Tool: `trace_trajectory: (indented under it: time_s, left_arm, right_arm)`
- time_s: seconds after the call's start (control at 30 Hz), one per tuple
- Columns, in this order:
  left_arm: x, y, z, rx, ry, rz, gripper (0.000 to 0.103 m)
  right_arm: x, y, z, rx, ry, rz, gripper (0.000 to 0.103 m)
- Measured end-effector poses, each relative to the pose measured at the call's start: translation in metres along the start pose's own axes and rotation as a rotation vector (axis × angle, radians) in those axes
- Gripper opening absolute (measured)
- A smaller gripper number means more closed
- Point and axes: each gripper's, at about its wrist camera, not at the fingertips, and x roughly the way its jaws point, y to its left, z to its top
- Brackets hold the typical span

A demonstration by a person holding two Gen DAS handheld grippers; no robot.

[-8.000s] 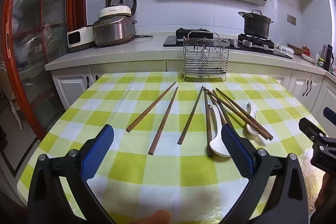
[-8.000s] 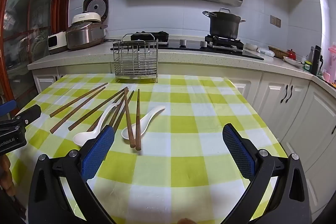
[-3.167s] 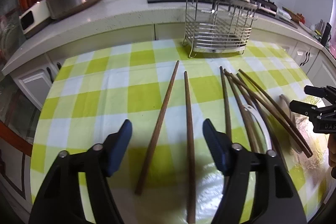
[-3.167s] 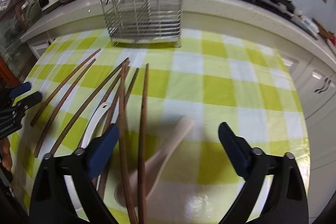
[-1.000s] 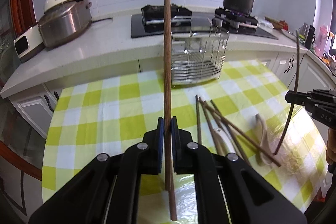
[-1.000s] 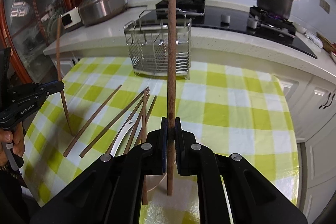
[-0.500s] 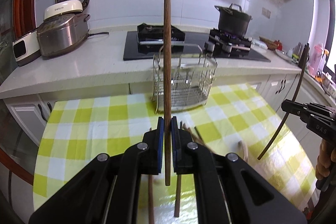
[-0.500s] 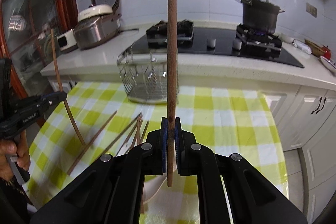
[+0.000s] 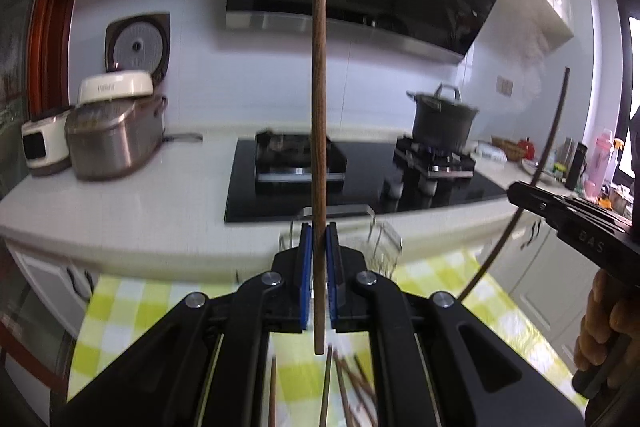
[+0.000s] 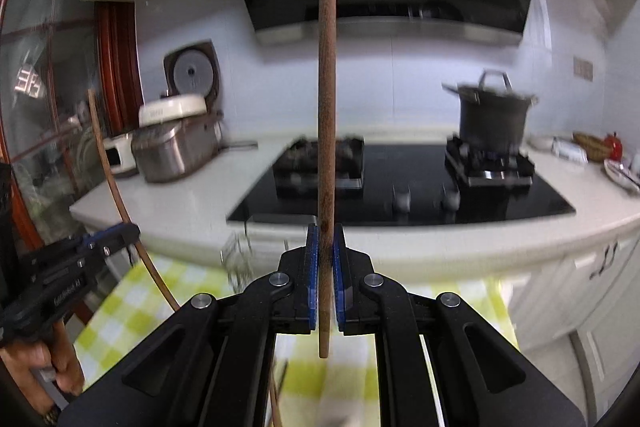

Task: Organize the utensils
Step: 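Lift the chopstick upright with the right tool toward the wire rack, then lower the chopstick into the wire rack and open the right tool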

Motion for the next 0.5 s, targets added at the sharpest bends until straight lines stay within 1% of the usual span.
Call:
trace_trajectory:
  time_s: [0.13, 0.2, 0.27, 0.33, 0.4, 0.5]
  left_arm:
    - [0.011, -0.001, 0.027, -0.01, -0.06, 0.004, 0.007]
    - [0.019, 0.0, 0.039, -0.026, -0.085, 0.002, 0.007]
    - [0.03, 0.001, 0.047, -0.039, -0.101, 0.008, 0.007]
    - [0.042, 0.003, 0.051, -0.054, -0.104, 0.009, 0.007]
    - [0.058, 0.006, 0.052, -0.065, -0.099, 0.017, 0.007]
    - [0.084, 0.011, 0.045, -0.084, -0.066, 0.025, 0.007]
  right_arm:
    - [0.018, 0.004, 0.028, 0.004, -0.061, 0.0, 0.009]
    - [0.028, 0.004, 0.036, 0.011, -0.074, 0.001, 0.009]
    - [0.044, 0.006, 0.041, 0.015, -0.087, 0.021, 0.009]
    - [0.058, 0.01, 0.042, 0.006, -0.092, 0.014, 0.009]
    - [0.072, 0.011, 0.039, 0.009, -0.093, 0.03, 0.009]
    - [0.094, 0.01, 0.03, 0.009, -0.068, 0.036, 0.009]
